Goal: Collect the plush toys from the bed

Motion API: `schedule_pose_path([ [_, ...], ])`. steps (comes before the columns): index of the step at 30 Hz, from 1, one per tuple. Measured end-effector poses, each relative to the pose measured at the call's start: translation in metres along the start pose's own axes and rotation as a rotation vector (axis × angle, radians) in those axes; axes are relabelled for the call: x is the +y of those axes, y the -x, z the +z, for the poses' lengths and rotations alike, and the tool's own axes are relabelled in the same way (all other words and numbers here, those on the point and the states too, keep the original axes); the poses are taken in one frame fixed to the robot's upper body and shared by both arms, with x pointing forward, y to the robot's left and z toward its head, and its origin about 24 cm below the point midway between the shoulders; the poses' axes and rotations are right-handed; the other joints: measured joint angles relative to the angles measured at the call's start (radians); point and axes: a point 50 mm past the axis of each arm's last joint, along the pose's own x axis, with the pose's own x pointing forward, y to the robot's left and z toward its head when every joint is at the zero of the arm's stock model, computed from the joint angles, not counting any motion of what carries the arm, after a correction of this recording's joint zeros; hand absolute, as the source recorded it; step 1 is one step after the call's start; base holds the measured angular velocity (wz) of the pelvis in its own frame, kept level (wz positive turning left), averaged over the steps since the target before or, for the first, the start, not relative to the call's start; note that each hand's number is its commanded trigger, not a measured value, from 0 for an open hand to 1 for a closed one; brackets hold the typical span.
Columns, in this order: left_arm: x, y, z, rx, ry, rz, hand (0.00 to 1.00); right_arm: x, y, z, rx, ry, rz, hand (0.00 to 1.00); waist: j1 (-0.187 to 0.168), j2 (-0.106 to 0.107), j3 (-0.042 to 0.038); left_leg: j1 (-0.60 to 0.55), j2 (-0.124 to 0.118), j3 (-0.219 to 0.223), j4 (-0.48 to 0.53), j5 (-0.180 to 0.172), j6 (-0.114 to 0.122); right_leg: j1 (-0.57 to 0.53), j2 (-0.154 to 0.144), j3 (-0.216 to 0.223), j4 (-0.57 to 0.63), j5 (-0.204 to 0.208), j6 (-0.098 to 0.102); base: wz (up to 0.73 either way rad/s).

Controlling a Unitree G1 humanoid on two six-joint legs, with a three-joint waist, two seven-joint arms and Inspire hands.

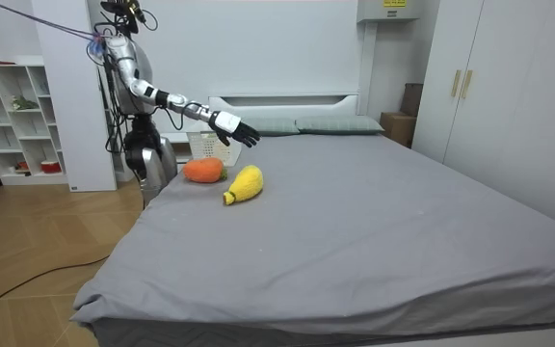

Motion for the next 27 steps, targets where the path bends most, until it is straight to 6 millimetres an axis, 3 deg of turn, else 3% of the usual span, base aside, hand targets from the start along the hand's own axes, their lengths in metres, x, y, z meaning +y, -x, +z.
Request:
schedule_pose_path([
  [9,0.008,-0.005,0.029,-0.071,0.003,-0.002,0.00,-0.027,-0.017,-0.014,0.134,0.046,-0.061,0.00,-0.001,-0.006,0.0036,-0.124,-0.001,-0.028,0.052,0.003,0.001,-0.097,-0.003,-0.040,0.003,0.006,-0.005,0.11],
  [13,0.008,-0.006,0.050,-0.123,0.007,-0.009,0.00,-0.038,-0.019,-0.025,0.204,0.093,-0.100,0.00,0.025,0.000,0.0093,-0.169,-0.001,-0.034,0.061,0.005,0.001,-0.134,-0.003,-0.040,0.003,0.009,-0.005,0.02],
  [21,-0.002,-0.004,0.063,-0.158,0.027,-0.080,0.00,-0.038,-0.020,-0.036,0.268,0.162,-0.100,0.00,0.053,0.009,0.0188,-0.220,-0.001,-0.035,0.059,0.008,0.000,-0.185,-0.009,-0.048,-0.001,0.009,-0.006,0.00],
  [25,-0.003,-0.003,0.067,-0.171,0.058,-0.091,0.00,-0.039,-0.020,-0.036,0.268,0.181,-0.116,0.02,0.051,0.016,0.0242,-0.256,-0.002,-0.048,0.060,0.010,-0.002,-0.218,-0.009,-0.061,0.000,0.010,-0.007,0.07],
  [26,-0.003,-0.003,0.068,-0.175,0.059,-0.090,0.00,-0.039,-0.020,-0.036,0.270,0.189,-0.118,0.13,0.052,0.015,0.0246,-0.263,-0.002,-0.048,0.060,0.012,-0.003,-0.224,-0.009,-0.062,0.000,0.010,-0.007,0.09],
  [27,-0.002,-0.003,0.070,-0.184,0.061,-0.088,0.00,-0.039,-0.020,-0.036,0.270,0.199,-0.120,0.90,0.055,0.015,0.0246,-0.274,-0.002,-0.049,0.060,0.014,-0.003,-0.235,-0.009,-0.062,0.001,0.010,-0.008,0.00],
])
